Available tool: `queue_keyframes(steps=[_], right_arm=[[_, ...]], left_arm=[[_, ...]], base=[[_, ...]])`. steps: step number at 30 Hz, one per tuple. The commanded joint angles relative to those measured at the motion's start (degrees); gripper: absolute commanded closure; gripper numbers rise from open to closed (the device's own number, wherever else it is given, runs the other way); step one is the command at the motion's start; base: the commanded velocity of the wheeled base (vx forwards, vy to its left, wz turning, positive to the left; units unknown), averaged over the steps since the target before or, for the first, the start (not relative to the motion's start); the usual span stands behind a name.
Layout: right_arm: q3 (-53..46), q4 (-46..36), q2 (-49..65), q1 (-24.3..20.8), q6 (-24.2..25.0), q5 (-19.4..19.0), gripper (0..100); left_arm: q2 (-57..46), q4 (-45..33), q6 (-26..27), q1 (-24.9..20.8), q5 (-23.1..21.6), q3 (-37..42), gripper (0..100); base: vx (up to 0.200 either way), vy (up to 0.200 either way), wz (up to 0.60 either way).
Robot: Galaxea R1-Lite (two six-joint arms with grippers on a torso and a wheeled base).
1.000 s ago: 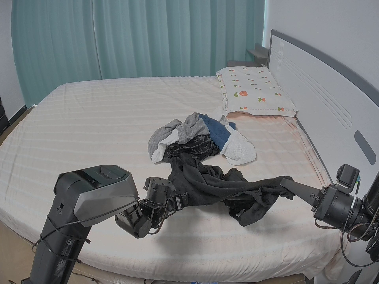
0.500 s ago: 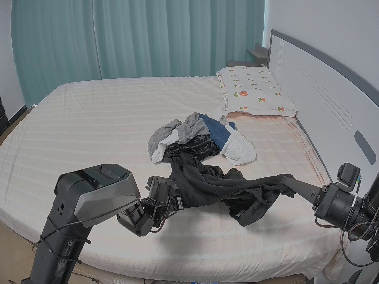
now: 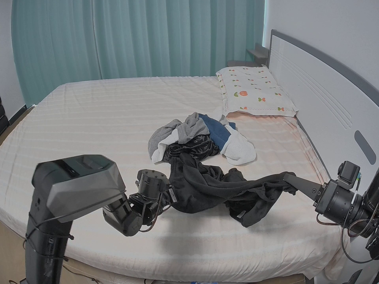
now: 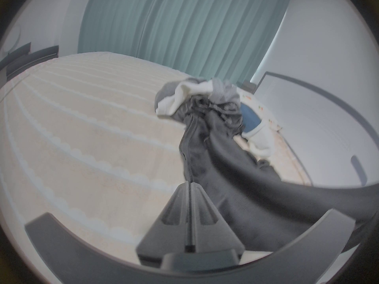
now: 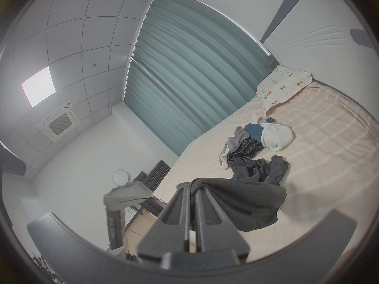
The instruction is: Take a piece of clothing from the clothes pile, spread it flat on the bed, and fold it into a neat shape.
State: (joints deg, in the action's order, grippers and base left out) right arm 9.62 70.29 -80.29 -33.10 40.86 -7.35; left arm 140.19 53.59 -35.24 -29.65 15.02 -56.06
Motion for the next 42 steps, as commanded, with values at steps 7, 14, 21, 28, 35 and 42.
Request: queue_keyframes(steps=[7, 14, 21, 28, 35, 42], right_arm=[[0.2, 0.3, -2.8, 2.1, 0.0, 0.0, 100], [1.2, 0.7, -1.5, 2.4, -0.7, 0.7, 100], [3.9, 1.2, 4.5, 2.5, -1.5, 2.2, 100], [12.6, -1.9, 2.3, 5.3, -3.4, 1.5, 100], [15.3, -2.9, -0.3, 6.0, -3.1, 0.7, 100], [16.2, -1.5, -6.1, 8.1, -0.8, -0.6, 100]], left_arm=[[-29.1, -0.1, -4.5, -0.3, -0.2, 11.1, 100], [-42.8, -6.3, -7.6, -4.7, -0.3, 13.2, 100], [-49.8, -6.0, -6.2, -6.3, -1.0, 17.7, 100], [-51.7, -5.9, -8.6, -5.9, -1.3, 20.9, 100], [-51.7, -5.8, -10.6, -5.4, -1.7, 22.5, 100], [-52.0, -5.9, -17.3, -4.7, -4.2, 23.6, 100]], base=[[0.0, 0.0, 0.0], [0.0, 0.0, 0.0], [0.0, 0.0, 0.0], [0.0, 0.0, 0.0], [0.0, 0.0, 0.0], [0.0, 0.0, 0.0]])
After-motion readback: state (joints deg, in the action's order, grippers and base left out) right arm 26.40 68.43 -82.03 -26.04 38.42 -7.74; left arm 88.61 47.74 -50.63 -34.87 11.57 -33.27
